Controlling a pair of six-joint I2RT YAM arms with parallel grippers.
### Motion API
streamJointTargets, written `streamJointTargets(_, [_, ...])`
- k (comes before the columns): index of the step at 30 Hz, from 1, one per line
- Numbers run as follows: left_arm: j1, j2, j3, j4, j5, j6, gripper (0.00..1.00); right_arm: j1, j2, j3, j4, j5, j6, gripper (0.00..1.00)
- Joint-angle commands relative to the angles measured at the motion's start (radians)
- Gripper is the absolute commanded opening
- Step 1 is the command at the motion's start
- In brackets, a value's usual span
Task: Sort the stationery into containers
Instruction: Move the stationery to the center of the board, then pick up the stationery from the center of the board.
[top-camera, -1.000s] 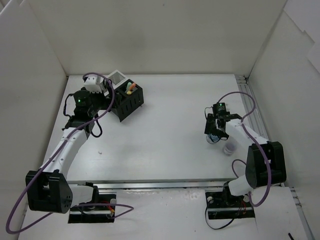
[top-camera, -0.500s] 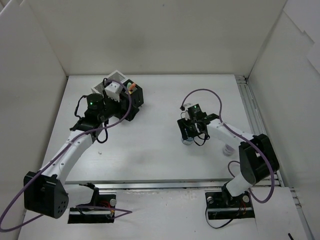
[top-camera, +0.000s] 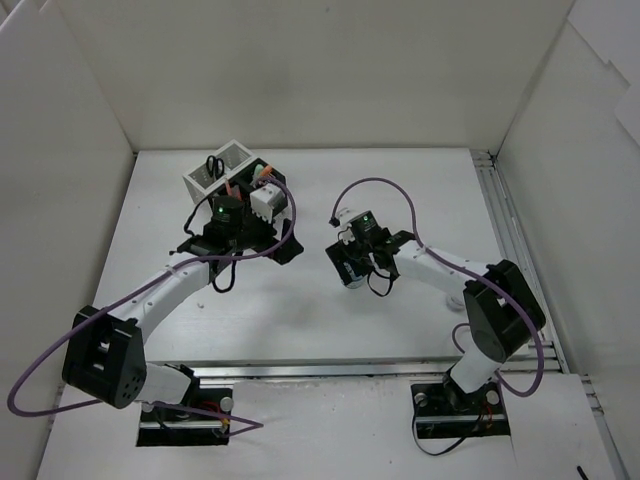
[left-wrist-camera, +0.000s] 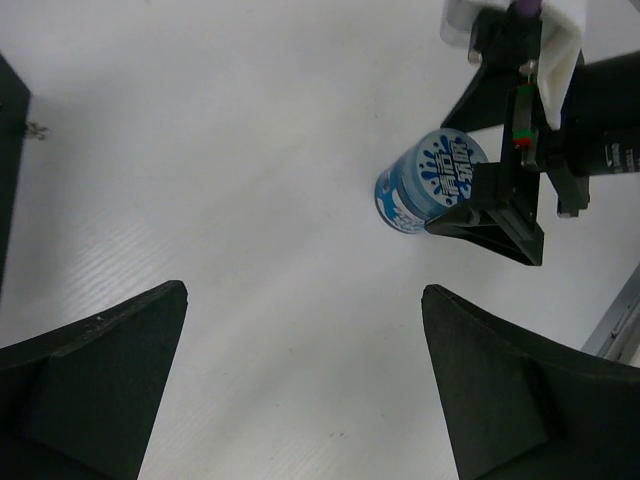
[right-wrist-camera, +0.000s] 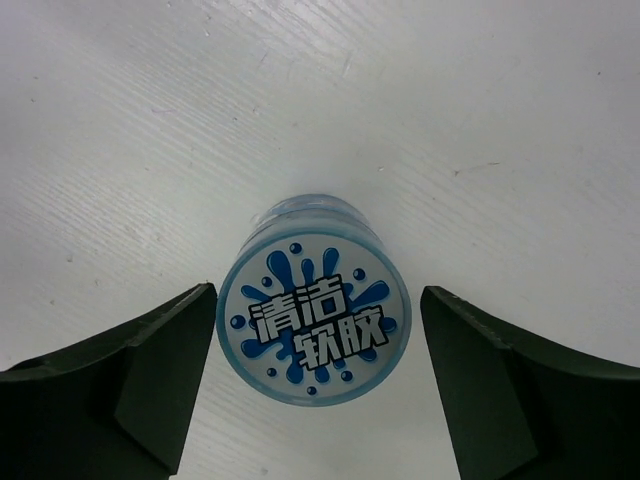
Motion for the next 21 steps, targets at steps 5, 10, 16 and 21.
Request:
streamJointTargets(5, [-0.106, 0.049, 0.103, -0.041, 0.032, 0.096, 1.0, -0.005, -0.217, -0.061, 0.038, 0.06, 0.029, 0.98])
streamJointTargets(10, [-0.202, 0.123, 0.186, -0.107, 0.022, 0.198, 1.0, -0.084, -0.477, -0.195, 0.023, 0.107, 0.17, 0.98])
streamJointTargets(16, [-0.325, 0.279, 0.319, -0.183, -0.037, 0.271, 0.99, -0.244, -0.719, -0.299, -0.103, 0.429, 0.406, 0.98])
streamJointTargets(21, [-0.409, 0.479, 0.514, -0.317, -0.185, 0.271, 1.0, -0.366, -0.771, -0.31, -0.215, 0.462, 0.483, 0.98])
